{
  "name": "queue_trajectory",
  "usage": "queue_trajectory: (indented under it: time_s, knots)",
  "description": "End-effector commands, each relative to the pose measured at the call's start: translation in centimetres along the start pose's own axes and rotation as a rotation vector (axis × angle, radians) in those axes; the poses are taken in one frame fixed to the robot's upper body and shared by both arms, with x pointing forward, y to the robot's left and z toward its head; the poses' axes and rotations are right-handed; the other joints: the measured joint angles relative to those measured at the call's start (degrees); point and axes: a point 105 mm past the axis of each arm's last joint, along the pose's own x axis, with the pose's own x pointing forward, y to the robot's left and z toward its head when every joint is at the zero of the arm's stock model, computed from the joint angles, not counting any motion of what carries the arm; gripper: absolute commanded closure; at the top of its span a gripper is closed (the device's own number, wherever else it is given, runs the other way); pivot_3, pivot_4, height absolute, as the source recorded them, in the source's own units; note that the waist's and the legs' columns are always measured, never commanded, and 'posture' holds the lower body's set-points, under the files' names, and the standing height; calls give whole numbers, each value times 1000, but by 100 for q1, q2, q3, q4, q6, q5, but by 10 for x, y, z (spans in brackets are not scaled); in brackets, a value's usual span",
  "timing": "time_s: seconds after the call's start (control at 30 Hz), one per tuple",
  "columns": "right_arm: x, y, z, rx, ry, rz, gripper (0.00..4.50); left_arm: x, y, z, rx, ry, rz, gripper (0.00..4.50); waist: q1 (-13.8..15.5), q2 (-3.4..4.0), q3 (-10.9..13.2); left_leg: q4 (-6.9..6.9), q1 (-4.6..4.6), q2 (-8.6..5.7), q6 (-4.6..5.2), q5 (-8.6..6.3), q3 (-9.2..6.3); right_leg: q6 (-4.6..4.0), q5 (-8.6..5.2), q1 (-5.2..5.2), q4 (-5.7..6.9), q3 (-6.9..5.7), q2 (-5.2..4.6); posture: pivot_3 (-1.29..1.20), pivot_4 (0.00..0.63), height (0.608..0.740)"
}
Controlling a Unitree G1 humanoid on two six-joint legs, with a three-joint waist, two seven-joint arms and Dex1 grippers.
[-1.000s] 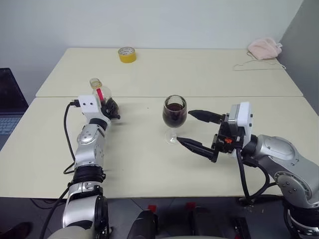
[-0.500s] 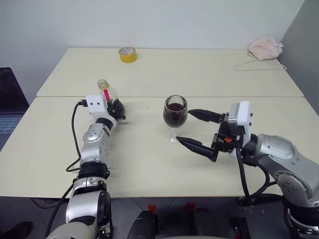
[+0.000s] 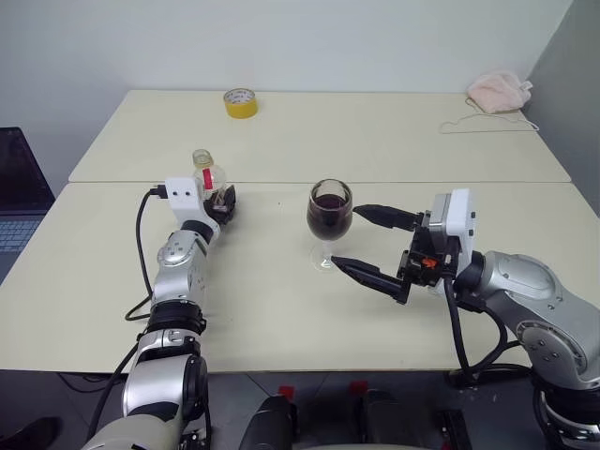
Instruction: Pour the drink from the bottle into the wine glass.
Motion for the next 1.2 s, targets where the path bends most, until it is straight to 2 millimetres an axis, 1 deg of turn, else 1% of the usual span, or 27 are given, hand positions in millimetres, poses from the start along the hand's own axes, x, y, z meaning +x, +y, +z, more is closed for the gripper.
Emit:
queue_trajectory:
  time_s: [0.03,0.17,0.43,0.57,0.7,0.9,1.07,1.2]
  knots:
    - [1,8,9,-39,-24,37,0,1,-2,19,29,-71,-25,56,0,0,0,0,0,0,0,0,0,0,0,0,0,0,0,0,150,740]
    - [0,8,9,-37,-22,42,0,-1,-3,22,34,-82,-40,56,-1,0,0,0,0,0,0,0,0,0,0,0,0,0,0,0,150,740]
    - [-5,8,6,-43,-11,35,0,-13,-6,32,119,-119,-83,56,-2,0,0,-1,0,1,0,0,-1,0,0,0,-1,2,0,0,150,740]
    - [-20,-5,3,-72,26,-21,0,-27,-4,39,154,-118,-95,56,1,0,0,-1,0,1,0,0,0,0,0,0,-4,4,0,0,150,740]
    - [-30,-8,1,-70,43,-38,0,-39,-3,45,155,-109,-108,56,17,0,0,-2,3,3,0,0,-1,0,0,3,-2,4,1,0,150,740]
    - [-41,-11,-9,-46,49,-69,0,-54,-3,57,121,-85,-112,56,42,0,0,-2,6,3,0,0,4,0,0,5,-3,9,1,0,150,740]
    - [-48,-17,-20,-30,47,-114,0,-65,-2,56,102,-28,-129,56,44,0,0,-3,7,4,0,0,7,0,0,6,-4,11,2,0,150,740]
    - [-64,-29,-46,22,81,-210,0,-78,-2,53,109,13,-156,56,46,0,-1,-4,11,5,1,-1,9,0,0,10,-5,13,3,0,150,740]
